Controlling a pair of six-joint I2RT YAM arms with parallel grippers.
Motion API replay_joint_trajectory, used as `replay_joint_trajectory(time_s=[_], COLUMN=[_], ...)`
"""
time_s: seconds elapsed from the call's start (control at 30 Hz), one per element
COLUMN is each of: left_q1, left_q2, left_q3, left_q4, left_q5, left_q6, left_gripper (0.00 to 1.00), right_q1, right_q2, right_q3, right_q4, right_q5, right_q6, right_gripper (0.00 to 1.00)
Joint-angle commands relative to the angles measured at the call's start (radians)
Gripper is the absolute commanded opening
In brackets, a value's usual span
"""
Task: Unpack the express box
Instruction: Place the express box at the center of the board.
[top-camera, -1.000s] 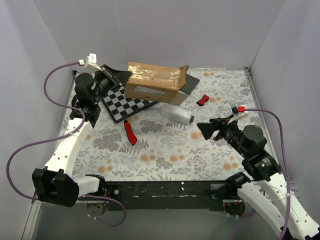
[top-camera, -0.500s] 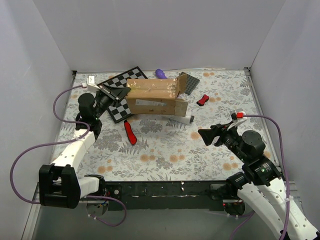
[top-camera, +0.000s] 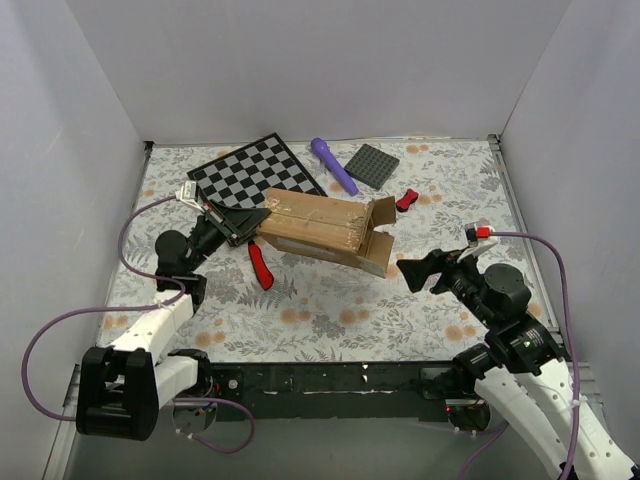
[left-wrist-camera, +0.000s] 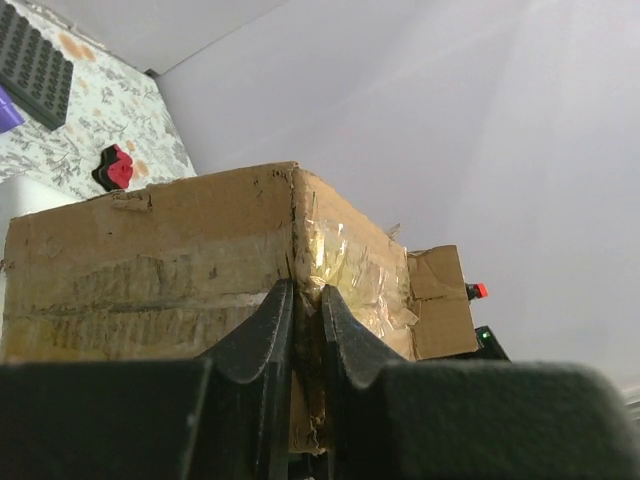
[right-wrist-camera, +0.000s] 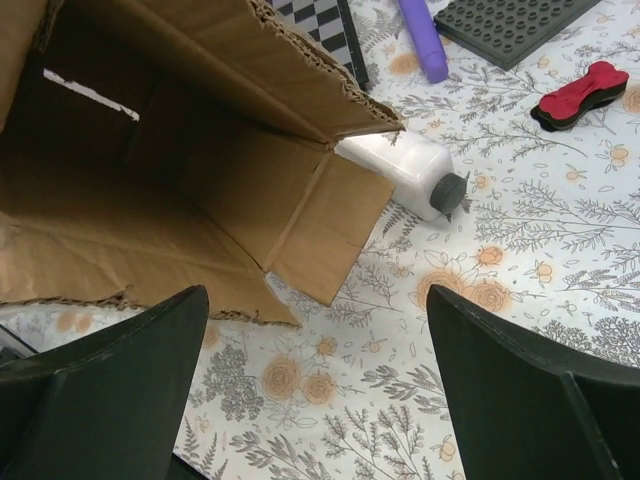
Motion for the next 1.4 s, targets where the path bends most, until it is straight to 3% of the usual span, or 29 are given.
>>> replay_joint_trajectory(time_s=[0.0,0.17,0.23,0.63,1.13,1.37], left_q1=[-0.001,-0.005,-0.008,-0.008,-0.034,-0.047], left_q2=[0.009,0.160,0.170,0.113,0.107,0.122], left_q3=[-0.036,-0.108,-0.122,-0.033,0.021,0.054], left_q4=[0.270,0.618,0.650,0.542,0.553,0.562], left_q5=[0.008,0.050,0.053,0.070,0.080,0.076], left_q6=[-0.350,-0.593,-0.609,-0.574,-0.608,-0.620], left_gripper=[0.00,0.00,0.00,0.00,0.00,0.00], right_q1=[0.005,0.004,0.005,0.004,-0.002,-0.056], right_q2=[-0.043,-0.042,-0.012,0.014,0.072,0.227], right_q3=[0.035,0.085,0.076,-0.082,-0.270,-0.298], right_q4=[0.090,0.002,-0.015,0.041,0.478,0.699], right_q5=[0.048,0.183,0.159,0.012,-0.065,-0.186], right_q6=[0.044,0.133,0.147,0.299,0.414,0.476], right_gripper=[0.98,0.98,0.98,0.98,0.98,0.85])
